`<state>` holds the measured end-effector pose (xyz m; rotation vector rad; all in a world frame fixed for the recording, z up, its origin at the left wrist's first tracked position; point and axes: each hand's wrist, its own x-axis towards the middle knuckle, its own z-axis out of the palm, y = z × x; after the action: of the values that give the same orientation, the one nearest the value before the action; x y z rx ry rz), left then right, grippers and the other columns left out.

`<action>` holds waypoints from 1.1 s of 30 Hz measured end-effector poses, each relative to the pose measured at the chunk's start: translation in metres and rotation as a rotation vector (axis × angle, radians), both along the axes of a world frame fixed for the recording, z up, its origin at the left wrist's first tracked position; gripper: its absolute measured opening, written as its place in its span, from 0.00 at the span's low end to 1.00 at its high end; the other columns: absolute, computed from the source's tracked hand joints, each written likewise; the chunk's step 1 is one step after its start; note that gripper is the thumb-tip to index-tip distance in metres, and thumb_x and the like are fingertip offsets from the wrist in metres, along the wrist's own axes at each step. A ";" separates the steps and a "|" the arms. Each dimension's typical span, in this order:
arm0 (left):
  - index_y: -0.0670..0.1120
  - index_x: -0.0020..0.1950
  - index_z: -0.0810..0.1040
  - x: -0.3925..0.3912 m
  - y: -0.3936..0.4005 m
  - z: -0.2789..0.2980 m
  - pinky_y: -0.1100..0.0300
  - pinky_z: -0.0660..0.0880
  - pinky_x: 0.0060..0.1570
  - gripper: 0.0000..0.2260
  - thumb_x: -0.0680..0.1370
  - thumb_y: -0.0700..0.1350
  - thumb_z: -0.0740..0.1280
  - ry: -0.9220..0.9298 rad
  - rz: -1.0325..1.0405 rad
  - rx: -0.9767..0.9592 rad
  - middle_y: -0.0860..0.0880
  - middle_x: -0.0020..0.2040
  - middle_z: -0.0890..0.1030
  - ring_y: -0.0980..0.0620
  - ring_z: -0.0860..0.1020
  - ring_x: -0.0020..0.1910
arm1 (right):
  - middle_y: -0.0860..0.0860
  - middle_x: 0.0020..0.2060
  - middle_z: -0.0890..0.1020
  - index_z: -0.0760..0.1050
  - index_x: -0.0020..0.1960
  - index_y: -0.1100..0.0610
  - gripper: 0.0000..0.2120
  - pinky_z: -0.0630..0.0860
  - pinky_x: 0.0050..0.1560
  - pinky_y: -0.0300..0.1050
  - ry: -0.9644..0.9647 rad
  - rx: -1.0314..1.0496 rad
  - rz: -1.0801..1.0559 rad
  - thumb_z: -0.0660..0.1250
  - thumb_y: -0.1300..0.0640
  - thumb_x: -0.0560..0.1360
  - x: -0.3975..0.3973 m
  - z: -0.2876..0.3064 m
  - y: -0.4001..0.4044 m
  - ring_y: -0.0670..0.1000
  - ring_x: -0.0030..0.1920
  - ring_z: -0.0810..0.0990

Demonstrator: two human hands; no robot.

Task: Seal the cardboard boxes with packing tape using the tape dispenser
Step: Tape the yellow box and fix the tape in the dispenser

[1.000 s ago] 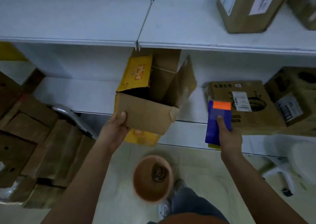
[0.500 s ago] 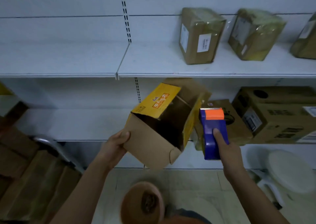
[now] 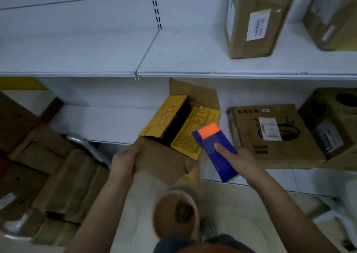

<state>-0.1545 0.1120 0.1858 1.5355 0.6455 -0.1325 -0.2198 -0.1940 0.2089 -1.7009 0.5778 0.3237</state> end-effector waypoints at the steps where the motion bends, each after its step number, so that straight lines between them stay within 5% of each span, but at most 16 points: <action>1: 0.47 0.52 0.82 -0.005 0.004 0.002 0.50 0.78 0.37 0.14 0.69 0.51 0.76 -0.039 -0.038 0.096 0.44 0.46 0.83 0.43 0.80 0.43 | 0.52 0.31 0.83 0.79 0.38 0.59 0.21 0.73 0.34 0.42 0.001 -0.023 0.032 0.69 0.40 0.74 0.001 -0.003 0.004 0.50 0.32 0.82; 3: 0.50 0.66 0.77 -0.012 0.006 0.011 0.45 0.81 0.49 0.27 0.68 0.51 0.75 -0.067 -0.143 0.320 0.45 0.56 0.82 0.46 0.82 0.49 | 0.54 0.32 0.83 0.78 0.39 0.60 0.23 0.71 0.32 0.41 -0.001 -0.056 0.082 0.68 0.39 0.74 -0.002 -0.007 0.007 0.49 0.30 0.81; 5: 0.48 0.71 0.73 -0.015 -0.003 0.025 0.55 0.80 0.46 0.28 0.72 0.48 0.75 -0.065 -0.209 0.501 0.47 0.57 0.80 0.52 0.81 0.45 | 0.55 0.32 0.83 0.77 0.39 0.60 0.23 0.69 0.30 0.39 0.014 -0.083 0.139 0.68 0.39 0.74 -0.004 -0.008 0.004 0.48 0.28 0.80; 7: 0.47 0.70 0.73 -0.015 -0.013 0.032 0.60 0.79 0.36 0.22 0.77 0.47 0.71 -0.069 -0.201 0.489 0.48 0.52 0.81 0.53 0.81 0.37 | 0.51 0.29 0.82 0.77 0.39 0.58 0.20 0.69 0.27 0.35 0.026 -0.056 0.182 0.68 0.40 0.74 -0.005 -0.004 -0.001 0.45 0.26 0.79; 10: 0.44 0.67 0.74 -0.014 -0.023 0.038 0.60 0.80 0.34 0.16 0.81 0.49 0.66 -0.146 -0.054 0.346 0.51 0.47 0.81 0.50 0.84 0.35 | 0.47 0.28 0.83 0.79 0.40 0.56 0.16 0.70 0.26 0.33 0.025 -0.009 0.196 0.69 0.43 0.75 -0.005 -0.001 -0.005 0.43 0.26 0.80; 14: 0.44 0.65 0.76 -0.004 -0.038 0.033 0.57 0.81 0.46 0.29 0.78 0.67 0.60 -0.367 -0.257 0.580 0.45 0.59 0.76 0.52 0.82 0.48 | 0.50 0.30 0.83 0.78 0.39 0.59 0.17 0.70 0.31 0.37 0.021 0.014 0.138 0.69 0.44 0.75 -0.001 -0.002 -0.007 0.48 0.29 0.80; 18: 0.52 0.74 0.64 0.003 -0.049 0.018 0.56 0.71 0.59 0.28 0.78 0.63 0.61 -0.368 -0.383 0.757 0.48 0.67 0.65 0.50 0.66 0.65 | 0.51 0.30 0.83 0.80 0.41 0.60 0.17 0.71 0.35 0.42 0.033 0.042 0.067 0.70 0.44 0.74 0.002 0.001 -0.009 0.50 0.31 0.81; 20: 0.52 0.70 0.66 0.013 -0.047 0.019 0.54 0.74 0.59 0.29 0.75 0.66 0.63 -0.359 -0.439 0.742 0.48 0.66 0.69 0.49 0.68 0.65 | 0.51 0.30 0.83 0.80 0.41 0.60 0.18 0.71 0.36 0.43 0.033 0.034 0.042 0.70 0.44 0.73 0.003 -0.001 -0.009 0.50 0.32 0.81; 24: 0.45 0.50 0.77 0.022 -0.038 0.044 0.65 0.73 0.44 0.25 0.76 0.67 0.58 -0.293 -0.502 0.436 0.51 0.48 0.81 0.52 0.80 0.50 | 0.53 0.33 0.83 0.79 0.41 0.59 0.17 0.72 0.35 0.43 0.029 0.026 -0.084 0.70 0.43 0.74 0.010 0.005 -0.010 0.52 0.35 0.81; 27: 0.43 0.33 0.81 0.024 -0.032 0.067 0.59 0.72 0.56 0.32 0.83 0.61 0.50 -0.227 -0.597 0.254 0.48 0.44 0.86 0.52 0.83 0.49 | 0.53 0.35 0.83 0.79 0.42 0.57 0.17 0.71 0.34 0.43 0.023 0.013 -0.097 0.69 0.43 0.75 0.013 0.009 -0.008 0.51 0.35 0.81; 29: 0.43 0.38 0.86 0.028 -0.031 0.080 0.53 0.71 0.65 0.26 0.84 0.56 0.56 -0.135 -0.830 0.277 0.49 0.46 0.87 0.52 0.83 0.51 | 0.54 0.36 0.83 0.79 0.43 0.58 0.18 0.72 0.35 0.43 0.018 -0.001 -0.104 0.68 0.42 0.74 0.015 0.007 -0.006 0.53 0.37 0.81; 33: 0.55 0.58 0.85 0.028 -0.046 0.100 0.52 0.73 0.65 0.10 0.81 0.48 0.65 -0.116 -1.296 0.715 0.58 0.55 0.84 0.60 0.80 0.57 | 0.55 0.37 0.83 0.79 0.43 0.59 0.19 0.73 0.35 0.43 -0.012 -0.039 -0.126 0.68 0.41 0.74 0.016 0.004 -0.003 0.53 0.36 0.82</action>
<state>-0.1266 0.0664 0.2862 2.4269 -0.5642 -0.8424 -0.2035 -0.1971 0.2125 -1.6943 0.6836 0.2130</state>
